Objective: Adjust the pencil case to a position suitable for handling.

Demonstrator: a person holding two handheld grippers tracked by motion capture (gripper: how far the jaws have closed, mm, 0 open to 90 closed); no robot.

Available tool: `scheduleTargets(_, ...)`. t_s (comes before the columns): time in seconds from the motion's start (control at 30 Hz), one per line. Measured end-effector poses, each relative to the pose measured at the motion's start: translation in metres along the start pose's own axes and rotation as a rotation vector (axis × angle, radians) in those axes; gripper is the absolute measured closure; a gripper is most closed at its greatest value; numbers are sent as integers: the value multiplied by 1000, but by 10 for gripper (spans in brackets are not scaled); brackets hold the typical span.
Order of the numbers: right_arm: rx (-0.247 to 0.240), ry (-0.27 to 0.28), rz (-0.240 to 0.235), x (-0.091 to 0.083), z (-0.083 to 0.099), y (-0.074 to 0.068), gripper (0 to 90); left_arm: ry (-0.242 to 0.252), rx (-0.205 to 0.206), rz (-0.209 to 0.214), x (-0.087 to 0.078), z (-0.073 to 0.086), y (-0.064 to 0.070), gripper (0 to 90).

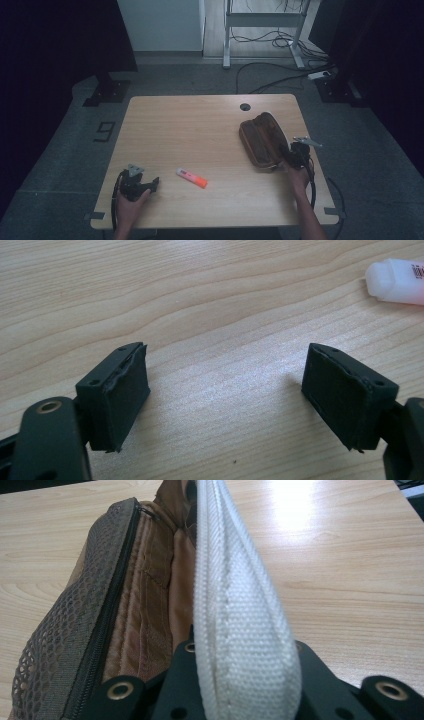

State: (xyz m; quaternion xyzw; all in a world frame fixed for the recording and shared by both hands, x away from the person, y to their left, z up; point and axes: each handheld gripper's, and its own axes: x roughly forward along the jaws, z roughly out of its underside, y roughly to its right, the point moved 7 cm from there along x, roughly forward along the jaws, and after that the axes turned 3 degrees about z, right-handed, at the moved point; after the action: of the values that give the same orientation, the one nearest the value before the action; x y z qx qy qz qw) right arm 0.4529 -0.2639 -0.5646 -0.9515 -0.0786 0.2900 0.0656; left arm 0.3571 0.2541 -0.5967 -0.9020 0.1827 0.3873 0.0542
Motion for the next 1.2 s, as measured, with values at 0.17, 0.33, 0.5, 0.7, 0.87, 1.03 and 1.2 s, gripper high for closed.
scheduleTargets(0.17, -14, 20, 4, -2, -2, -1, 827, 0, 0, 0, 0, 0, 0, 187)
scheduleTargets(0.33, -17, 29, -3, -5, -4, -1, 831, 0, 0, 0, 0, 0, 0, 187)
scheduleTargets(0.5, -17, 47, -20, -10, -7, -2, 831, 0, 0, 0, 0, 0, 0, 187)
scheduleTargets(0.7, -13, 68, -64, -16, -11, -3, 831, 0, 0, 0, 0, 0, 0, 187)
scheduleTargets(0.87, -19, 80, -90, -20, -13, -6, 831, 0, 0, 0, 0, 0, 0, 187)
scheduleTargets(1.03, -15, 91, -132, -25, -17, -9, 831, 0, 0, 1, 0, 0, 0, 186)
scheduleTargets(1.2, -20, 117, -159, -31, -21, -12, 830, 0, 0, 1, 0, 0, 0, 187)
